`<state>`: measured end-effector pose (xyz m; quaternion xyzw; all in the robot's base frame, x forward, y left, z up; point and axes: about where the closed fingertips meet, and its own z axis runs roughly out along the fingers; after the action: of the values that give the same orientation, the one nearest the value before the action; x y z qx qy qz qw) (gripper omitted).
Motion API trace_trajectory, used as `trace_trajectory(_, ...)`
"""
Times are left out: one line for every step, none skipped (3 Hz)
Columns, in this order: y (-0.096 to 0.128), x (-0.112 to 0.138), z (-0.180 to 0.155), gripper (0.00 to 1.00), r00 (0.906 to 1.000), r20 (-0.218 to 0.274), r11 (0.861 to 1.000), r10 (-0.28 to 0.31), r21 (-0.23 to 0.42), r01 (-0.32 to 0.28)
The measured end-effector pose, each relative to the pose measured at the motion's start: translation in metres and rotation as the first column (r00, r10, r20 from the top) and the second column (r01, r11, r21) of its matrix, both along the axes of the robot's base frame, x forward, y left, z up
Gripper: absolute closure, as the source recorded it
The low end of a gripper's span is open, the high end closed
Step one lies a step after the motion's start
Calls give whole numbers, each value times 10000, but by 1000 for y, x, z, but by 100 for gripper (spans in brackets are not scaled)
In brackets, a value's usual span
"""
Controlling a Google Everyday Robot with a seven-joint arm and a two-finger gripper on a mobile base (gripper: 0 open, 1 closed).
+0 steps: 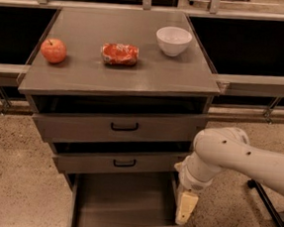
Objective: Close bottom drawer
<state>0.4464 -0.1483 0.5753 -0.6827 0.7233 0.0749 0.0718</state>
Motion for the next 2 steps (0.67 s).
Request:
trace_trajectory(24, 15, -42, 0, 9986, 341, 9671, -416, 2525, 316)
trace_trajectory(26, 25, -89, 0, 9899, 1095, 9080, -897, 4174, 361)
